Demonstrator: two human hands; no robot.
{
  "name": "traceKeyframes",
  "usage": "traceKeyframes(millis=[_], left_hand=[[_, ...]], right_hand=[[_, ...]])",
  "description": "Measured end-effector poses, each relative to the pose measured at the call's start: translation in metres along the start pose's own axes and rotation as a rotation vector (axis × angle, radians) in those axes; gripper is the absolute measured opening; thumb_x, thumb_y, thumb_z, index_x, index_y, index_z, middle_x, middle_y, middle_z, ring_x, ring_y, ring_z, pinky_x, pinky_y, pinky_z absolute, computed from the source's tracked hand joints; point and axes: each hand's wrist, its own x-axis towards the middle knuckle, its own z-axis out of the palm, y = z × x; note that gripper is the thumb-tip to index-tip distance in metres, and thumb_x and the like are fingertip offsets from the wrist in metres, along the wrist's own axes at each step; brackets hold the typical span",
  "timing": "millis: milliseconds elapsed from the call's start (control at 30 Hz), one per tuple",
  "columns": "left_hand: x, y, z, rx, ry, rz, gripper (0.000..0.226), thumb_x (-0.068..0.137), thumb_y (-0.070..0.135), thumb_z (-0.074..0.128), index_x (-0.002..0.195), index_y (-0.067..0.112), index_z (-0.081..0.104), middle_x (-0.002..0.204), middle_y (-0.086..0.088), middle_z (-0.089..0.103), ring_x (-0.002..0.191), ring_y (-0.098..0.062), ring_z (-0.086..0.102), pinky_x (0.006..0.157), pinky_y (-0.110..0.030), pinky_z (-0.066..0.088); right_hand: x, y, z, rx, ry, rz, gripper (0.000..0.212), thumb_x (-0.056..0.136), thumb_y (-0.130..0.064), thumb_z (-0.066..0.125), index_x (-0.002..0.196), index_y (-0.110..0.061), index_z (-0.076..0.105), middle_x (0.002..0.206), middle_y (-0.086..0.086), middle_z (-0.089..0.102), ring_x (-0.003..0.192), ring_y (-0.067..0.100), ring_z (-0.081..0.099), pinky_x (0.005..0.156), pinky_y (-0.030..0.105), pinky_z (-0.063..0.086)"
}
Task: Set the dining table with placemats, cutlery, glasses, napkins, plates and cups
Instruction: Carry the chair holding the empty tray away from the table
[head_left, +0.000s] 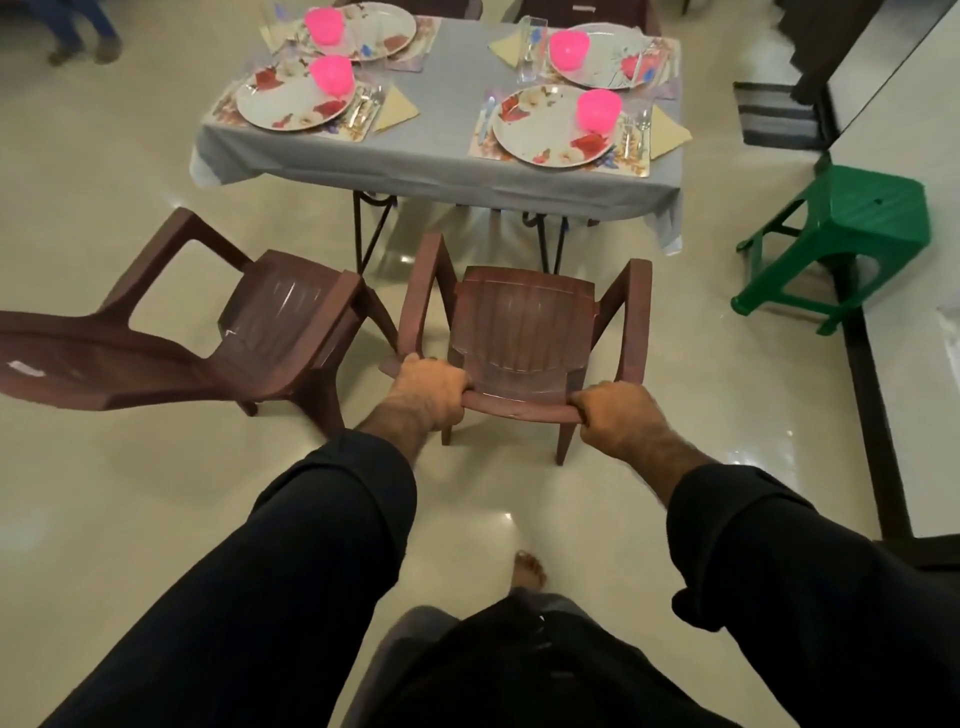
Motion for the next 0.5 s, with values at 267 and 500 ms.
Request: traceKeyframes(millis=[267,500], left_hand=[[0.048,-0.015,-0.024,0.015,-0.004,0.151,0.016,0.093,0.039,0.063,0.108,0.037,0.069,0.098,0.007,0.068,0.097,-0.021,0.065,0.098,-0.049,0.053],[0.049,-0.032,-0.025,0.018,-0.04,0.269,0.018,0.09,0.037,0.057,0.102,0.033,0.068,0.096,0.004,0.069,0.09,-0.021,0.066,0.094,-0.047,0.059]], right_hand=[[0.042,0.01,-0.006,0.062,0.01,0.175,0.027,0.098,-0.032,0.059,0.121,-0.041,0.07,0.1,-0.013,0.073,0.091,0.017,0.069,0.089,0.041,0.061],[0.035,-0.001,-0.005,0.032,0.037,0.211,0.033,0.084,-0.02,0.062,0.109,-0.038,0.073,0.101,-0.015,0.074,0.089,0.017,0.069,0.082,0.035,0.06]])
